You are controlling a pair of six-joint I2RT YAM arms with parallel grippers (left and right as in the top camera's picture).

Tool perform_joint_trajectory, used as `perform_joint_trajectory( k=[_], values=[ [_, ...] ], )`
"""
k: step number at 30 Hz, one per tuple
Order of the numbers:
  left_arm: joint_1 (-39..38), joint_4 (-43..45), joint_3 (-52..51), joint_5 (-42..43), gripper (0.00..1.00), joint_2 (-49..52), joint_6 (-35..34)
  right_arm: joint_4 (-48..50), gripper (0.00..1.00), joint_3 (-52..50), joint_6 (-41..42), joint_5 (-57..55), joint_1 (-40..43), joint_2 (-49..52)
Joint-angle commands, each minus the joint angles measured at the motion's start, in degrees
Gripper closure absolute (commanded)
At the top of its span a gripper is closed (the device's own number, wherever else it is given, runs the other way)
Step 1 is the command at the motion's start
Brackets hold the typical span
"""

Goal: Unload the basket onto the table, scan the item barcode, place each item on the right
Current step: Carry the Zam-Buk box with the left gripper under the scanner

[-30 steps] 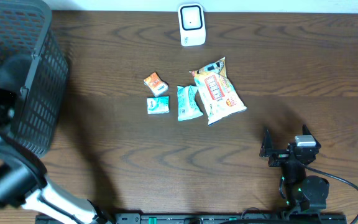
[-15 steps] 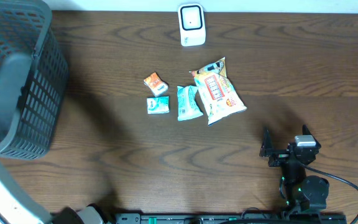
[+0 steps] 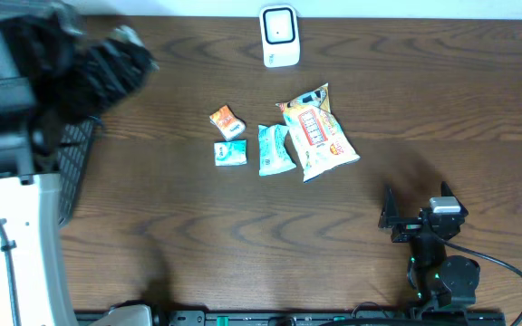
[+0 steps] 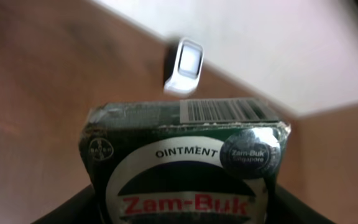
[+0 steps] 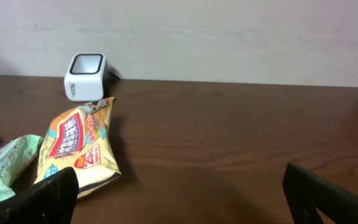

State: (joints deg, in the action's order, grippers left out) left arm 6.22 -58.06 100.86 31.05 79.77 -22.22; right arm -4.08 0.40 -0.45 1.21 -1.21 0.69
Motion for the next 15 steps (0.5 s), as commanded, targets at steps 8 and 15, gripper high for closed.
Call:
perform_joint_trajectory(
  k=[8, 15],
  values=[
    [-17.16, -9.88, -5.51, -24.35, 0.4, 9.07, 4.63, -0.31, 0.01, -0.04, 0.59, -0.44, 0.15, -0.37],
    [-21.2, -8.96, -6.67, -38.14, 0.4, 19.23, 4.61, -0.31, 0.01, -0.04, 0.59, -0.44, 0.15, -0.37]
  ],
)
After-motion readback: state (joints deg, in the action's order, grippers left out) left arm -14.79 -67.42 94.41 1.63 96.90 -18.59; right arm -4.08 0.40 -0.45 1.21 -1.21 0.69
